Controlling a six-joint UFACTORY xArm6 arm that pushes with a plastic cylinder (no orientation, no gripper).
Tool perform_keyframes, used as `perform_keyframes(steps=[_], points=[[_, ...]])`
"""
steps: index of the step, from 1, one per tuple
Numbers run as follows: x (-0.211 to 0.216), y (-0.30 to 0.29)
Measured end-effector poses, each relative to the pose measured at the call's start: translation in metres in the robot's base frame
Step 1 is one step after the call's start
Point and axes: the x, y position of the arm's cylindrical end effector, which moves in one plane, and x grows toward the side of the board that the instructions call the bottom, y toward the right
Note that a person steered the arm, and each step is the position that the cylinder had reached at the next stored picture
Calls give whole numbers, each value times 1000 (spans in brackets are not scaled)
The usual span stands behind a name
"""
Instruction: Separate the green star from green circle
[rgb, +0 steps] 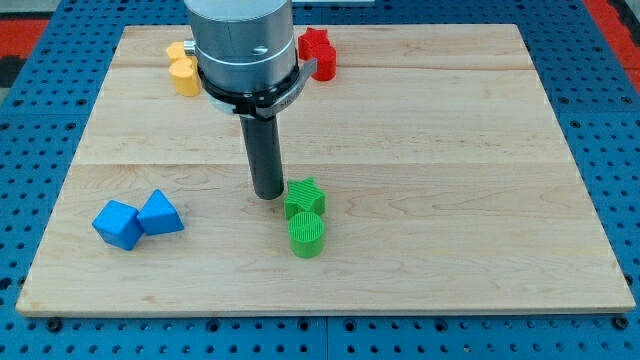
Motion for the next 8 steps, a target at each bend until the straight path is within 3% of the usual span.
perform_keyframes(steps=[2,3,4,5,6,7,8], points=[[-17,3],[-62,3],[-56,3],[-18,-3],[-6,-32],[38,-71],[71,-64]])
